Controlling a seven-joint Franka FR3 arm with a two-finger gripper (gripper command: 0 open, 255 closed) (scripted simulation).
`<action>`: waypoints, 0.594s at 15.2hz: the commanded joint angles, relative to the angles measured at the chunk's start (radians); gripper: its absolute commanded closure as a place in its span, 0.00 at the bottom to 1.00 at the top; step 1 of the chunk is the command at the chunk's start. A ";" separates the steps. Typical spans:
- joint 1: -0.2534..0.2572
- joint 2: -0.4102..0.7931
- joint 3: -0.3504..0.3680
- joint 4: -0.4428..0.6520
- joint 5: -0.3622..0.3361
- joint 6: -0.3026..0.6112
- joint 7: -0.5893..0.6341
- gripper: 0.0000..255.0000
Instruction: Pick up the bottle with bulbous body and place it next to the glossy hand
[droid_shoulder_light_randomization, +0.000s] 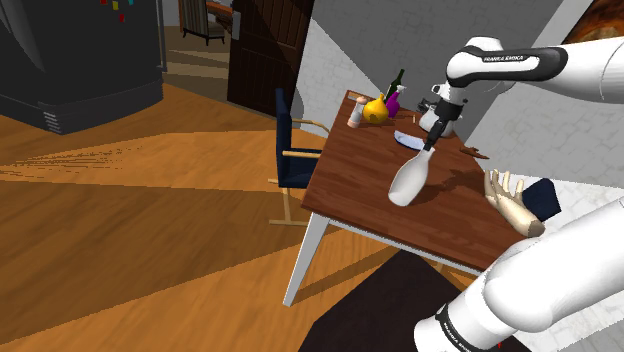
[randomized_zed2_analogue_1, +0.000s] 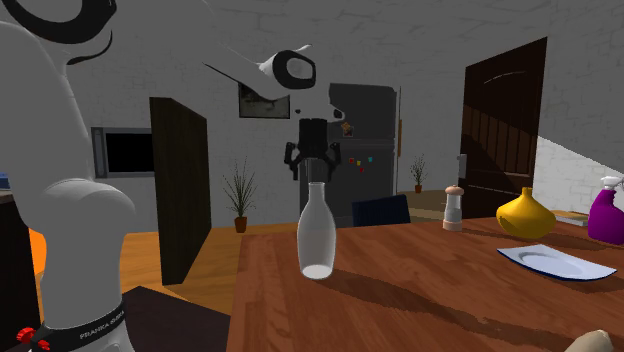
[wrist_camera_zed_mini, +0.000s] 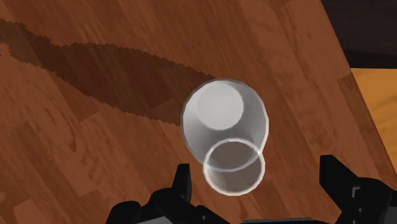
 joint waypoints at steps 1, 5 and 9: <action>-0.002 0.042 -0.021 0.026 0.018 0.012 -0.037 0.00; -0.005 0.048 -0.025 -0.022 0.018 0.066 -0.038 0.00; -0.006 0.054 -0.029 -0.052 0.019 0.100 -0.039 0.00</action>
